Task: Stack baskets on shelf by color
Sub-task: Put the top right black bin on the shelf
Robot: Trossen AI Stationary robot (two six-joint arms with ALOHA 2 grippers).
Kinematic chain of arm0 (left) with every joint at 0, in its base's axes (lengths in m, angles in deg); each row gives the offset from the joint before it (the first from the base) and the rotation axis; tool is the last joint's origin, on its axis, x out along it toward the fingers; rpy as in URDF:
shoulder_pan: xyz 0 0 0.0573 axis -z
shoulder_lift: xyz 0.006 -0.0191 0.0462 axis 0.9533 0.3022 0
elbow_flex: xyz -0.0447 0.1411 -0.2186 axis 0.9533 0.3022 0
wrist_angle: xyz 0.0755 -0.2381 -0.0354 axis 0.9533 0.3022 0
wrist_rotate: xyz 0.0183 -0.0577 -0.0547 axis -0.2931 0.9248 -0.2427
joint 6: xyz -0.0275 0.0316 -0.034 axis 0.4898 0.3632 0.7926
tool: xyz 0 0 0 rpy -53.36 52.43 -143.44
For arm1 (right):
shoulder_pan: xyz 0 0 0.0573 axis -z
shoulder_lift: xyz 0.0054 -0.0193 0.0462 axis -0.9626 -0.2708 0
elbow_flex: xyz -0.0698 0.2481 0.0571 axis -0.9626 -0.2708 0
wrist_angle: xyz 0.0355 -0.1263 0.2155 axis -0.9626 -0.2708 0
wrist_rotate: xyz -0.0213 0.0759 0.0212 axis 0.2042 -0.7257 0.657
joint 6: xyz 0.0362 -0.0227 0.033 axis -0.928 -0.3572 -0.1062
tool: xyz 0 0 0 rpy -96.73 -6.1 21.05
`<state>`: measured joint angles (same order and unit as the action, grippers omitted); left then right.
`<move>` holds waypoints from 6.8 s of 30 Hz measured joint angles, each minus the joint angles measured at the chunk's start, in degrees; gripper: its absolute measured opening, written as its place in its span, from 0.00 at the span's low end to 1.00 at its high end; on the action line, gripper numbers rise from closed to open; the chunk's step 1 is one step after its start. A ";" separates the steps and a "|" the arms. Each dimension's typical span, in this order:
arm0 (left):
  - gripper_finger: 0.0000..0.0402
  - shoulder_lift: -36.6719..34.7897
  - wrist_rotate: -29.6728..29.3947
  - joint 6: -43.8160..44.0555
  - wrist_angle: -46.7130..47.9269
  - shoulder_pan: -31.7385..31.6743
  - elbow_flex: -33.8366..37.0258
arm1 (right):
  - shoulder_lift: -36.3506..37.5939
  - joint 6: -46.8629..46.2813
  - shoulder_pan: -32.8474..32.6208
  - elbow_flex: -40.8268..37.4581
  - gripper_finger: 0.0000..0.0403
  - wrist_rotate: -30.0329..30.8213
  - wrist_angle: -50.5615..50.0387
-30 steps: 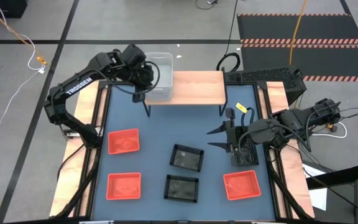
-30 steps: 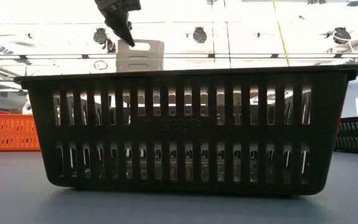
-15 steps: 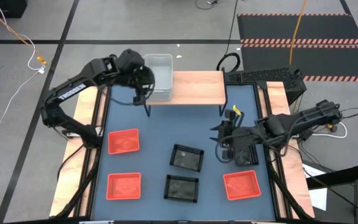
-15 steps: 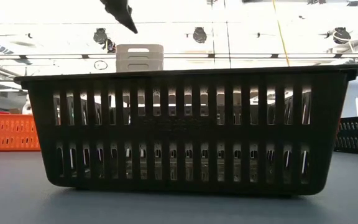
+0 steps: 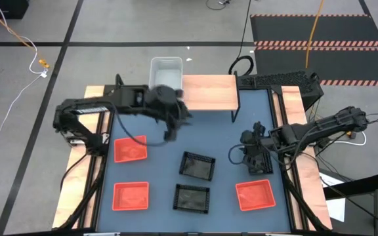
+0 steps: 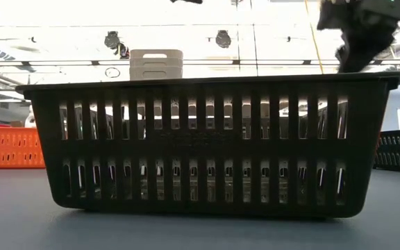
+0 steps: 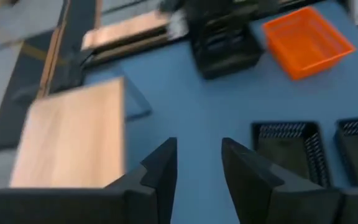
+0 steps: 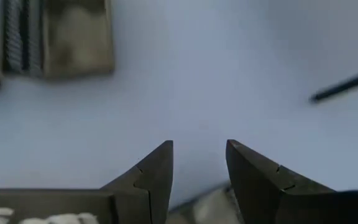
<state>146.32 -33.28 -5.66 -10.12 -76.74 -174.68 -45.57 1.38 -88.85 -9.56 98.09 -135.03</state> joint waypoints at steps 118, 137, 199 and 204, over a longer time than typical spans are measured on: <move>0.31 37.79 -6.68 -1.85 -56.55 11.55 0.03 | -3.25 -29.89 -28.24 -9.73 0.01 -10.69 -9.01; 0.44 37.49 -3.35 2.07 -53.60 11.15 -2.57 | -3.09 -10.32 -9.36 -2.22 0.00 -7.57 -0.35; 0.34 37.38 -4.97 -2.91 -39.48 11.72 -4.63 | -16.49 5.04 -7.91 10.65 0.00 -8.20 -3.93; 0.40 37.24 -4.85 -2.18 -38.12 11.52 -4.74 | -16.23 5.07 -7.64 10.60 0.00 -8.27 -3.73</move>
<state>183.57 -38.13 -7.84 -48.24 -65.21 -179.42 -61.80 6.46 -96.50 1.05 89.81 -138.77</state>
